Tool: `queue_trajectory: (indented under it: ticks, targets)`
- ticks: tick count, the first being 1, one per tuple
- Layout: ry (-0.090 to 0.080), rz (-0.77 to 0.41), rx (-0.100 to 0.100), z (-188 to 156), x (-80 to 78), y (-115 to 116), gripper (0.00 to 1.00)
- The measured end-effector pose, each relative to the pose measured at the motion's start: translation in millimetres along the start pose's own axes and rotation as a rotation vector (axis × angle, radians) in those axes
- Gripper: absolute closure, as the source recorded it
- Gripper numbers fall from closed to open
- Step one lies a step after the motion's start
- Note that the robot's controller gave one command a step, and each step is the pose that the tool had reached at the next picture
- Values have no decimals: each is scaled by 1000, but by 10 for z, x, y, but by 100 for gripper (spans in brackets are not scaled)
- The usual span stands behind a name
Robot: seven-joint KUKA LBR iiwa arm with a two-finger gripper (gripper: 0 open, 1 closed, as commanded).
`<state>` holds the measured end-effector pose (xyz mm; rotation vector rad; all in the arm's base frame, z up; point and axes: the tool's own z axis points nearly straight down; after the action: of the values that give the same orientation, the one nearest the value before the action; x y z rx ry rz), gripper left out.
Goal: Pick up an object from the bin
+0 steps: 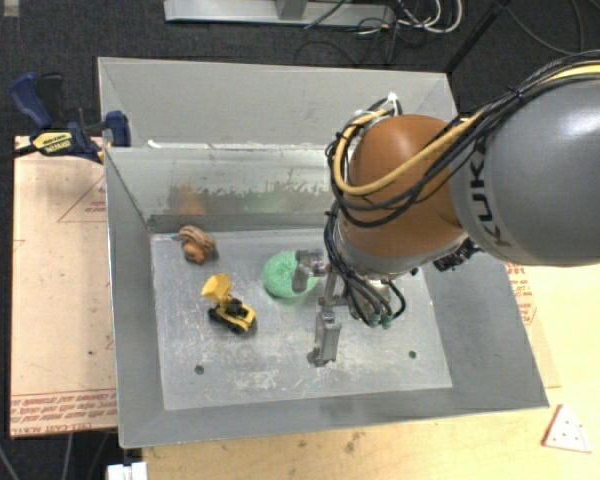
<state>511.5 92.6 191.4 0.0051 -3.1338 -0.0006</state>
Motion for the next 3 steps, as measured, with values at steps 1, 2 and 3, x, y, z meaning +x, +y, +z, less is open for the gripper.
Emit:
queue_trajectory:
  ticks: [1,2,3]
  targets:
    - [-8,3,-1,-40,-17,-5,0]
    - [-14,44,-3,646,-292,515,0]
    - [-8,63,-2,1119,-320,757,0]
